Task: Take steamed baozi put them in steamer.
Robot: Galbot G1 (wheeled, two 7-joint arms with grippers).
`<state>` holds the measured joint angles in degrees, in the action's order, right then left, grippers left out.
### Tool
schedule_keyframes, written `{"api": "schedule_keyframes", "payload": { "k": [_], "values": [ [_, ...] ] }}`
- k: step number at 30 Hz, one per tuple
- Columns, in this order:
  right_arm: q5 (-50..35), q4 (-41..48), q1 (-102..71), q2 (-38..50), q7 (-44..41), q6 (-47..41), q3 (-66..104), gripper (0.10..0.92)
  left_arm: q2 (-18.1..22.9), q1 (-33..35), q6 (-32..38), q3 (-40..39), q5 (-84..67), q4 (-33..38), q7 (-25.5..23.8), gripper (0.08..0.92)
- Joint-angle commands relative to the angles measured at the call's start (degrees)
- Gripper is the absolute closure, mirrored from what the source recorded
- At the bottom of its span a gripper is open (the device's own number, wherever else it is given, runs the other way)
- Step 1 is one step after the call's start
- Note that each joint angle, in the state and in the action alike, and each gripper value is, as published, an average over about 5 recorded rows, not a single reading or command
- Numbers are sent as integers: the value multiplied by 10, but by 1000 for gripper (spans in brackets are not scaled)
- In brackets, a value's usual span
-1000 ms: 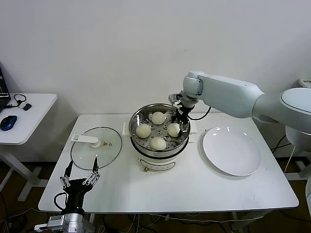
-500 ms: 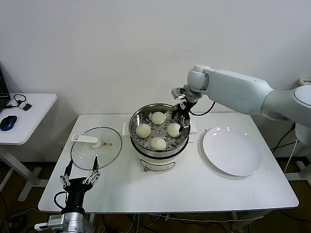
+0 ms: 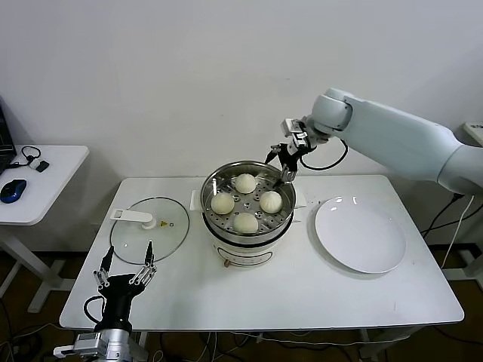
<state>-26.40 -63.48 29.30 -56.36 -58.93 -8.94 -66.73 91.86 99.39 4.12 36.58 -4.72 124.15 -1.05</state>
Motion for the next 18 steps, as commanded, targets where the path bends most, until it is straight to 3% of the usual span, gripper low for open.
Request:
{"api": "schedule_keyframes", "payload": {
  "k": [1,11,18],
  "values": [
    [25,-136,-176,152,170,4,267,203,-1,-1,0,-5,7,3,-1,177],
    [50,-281,-502,223,381,62,562,203,0,3,10,-25,19,-1,3,177],
    [68,-353,-754,147,496,105,790,203,0,10,14,-31,21,2,7,177]
  ]
}}
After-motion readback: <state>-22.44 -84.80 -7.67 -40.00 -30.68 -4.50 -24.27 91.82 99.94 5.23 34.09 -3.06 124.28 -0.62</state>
